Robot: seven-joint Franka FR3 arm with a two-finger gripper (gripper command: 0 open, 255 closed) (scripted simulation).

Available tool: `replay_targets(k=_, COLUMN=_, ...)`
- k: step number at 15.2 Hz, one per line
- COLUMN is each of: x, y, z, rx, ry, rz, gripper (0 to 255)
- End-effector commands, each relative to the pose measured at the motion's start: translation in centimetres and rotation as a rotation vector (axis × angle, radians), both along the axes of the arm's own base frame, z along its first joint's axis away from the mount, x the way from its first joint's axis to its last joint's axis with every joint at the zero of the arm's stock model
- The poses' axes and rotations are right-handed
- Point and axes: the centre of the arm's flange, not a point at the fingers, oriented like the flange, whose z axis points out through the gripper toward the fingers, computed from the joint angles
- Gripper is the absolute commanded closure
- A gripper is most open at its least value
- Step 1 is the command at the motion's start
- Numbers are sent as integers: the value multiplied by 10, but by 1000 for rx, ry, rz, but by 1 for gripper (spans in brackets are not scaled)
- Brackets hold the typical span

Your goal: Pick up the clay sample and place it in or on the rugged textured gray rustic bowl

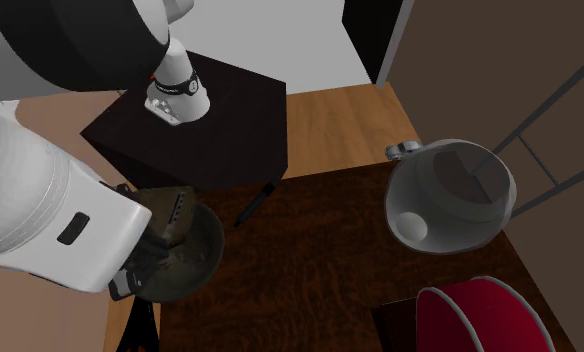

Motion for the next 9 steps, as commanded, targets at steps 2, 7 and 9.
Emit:
replay_targets(k=2, x=-7, y=-4, z=-11, rx=0, ry=0, rz=2, gripper=255)
replay_targets(k=7, x=-7, y=-4, z=-38, rx=0, ry=0, rz=2, gripper=255)
replay_targets(k=9, x=-7, y=-4, z=-48, rx=0, ry=0, rz=2, gripper=255)
